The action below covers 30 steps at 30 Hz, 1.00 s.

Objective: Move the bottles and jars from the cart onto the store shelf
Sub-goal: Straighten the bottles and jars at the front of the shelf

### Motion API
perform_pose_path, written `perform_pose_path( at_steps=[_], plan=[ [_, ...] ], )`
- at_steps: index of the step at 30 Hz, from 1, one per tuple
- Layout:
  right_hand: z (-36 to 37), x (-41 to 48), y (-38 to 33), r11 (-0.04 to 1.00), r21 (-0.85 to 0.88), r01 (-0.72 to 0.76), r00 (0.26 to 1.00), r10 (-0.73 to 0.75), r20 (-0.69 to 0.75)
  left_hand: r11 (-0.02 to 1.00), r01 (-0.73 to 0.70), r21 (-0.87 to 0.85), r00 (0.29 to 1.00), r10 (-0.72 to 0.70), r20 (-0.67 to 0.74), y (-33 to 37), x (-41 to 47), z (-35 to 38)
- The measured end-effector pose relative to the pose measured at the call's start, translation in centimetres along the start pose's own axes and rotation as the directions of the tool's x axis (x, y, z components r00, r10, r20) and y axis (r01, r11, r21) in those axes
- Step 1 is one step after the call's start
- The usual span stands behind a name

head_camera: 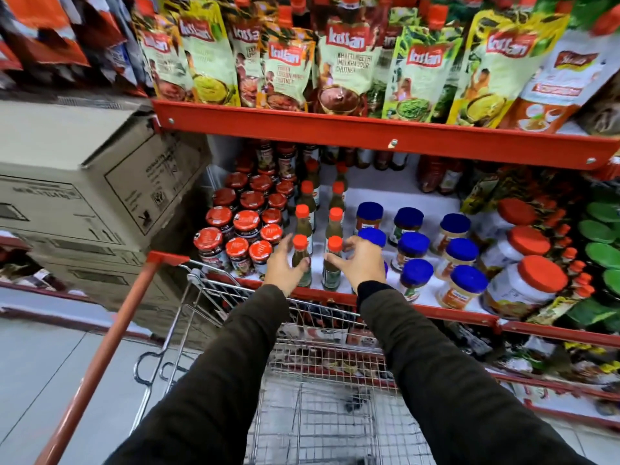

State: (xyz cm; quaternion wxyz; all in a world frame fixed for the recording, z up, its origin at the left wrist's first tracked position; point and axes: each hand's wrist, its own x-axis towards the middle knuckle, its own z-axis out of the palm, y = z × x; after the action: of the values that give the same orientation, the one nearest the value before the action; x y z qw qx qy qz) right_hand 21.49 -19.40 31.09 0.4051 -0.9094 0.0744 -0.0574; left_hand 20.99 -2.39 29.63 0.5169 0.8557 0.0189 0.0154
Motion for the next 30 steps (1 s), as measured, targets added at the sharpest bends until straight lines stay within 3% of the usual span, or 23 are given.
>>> perform_pose_path(
  at_steps=[5,16,19,24,30],
  plan=[
    [0.5,0.9,-0.2,0.999,-0.004,0.035,0.998,-0.035,0.06,0.998,-0.021,-0.065,1.0,0.022,0.002,-0.8,1.2,-1.0],
    [-0.3,0.9,-0.7,0.993,0.043,0.11,0.973,-0.116,0.201,0.997,-0.021,0.069,0.992,0.029,-0.124,-0.9,2.2,-0.9],
    [-0.3,0.6,-0.6,0.993,0.021,0.115,0.981,-0.116,0.153,0.995,-0.066,0.076,0.994,0.072,-0.084,-0.9,2.1,-0.9],
    [0.0,0.4,-0.6,0.998,0.026,0.051,0.996,-0.052,0.068,0.994,-0.102,0.041,0.99,0.098,0.1,-0.9,1.8,-1.5],
    [-0.3,0.5,-1.0,0.996,0.066,0.054,0.986,-0.064,0.157,0.999,-0.038,0.035,0.999,0.038,-0.004,-1.0,2.0,-1.6]
  ],
)
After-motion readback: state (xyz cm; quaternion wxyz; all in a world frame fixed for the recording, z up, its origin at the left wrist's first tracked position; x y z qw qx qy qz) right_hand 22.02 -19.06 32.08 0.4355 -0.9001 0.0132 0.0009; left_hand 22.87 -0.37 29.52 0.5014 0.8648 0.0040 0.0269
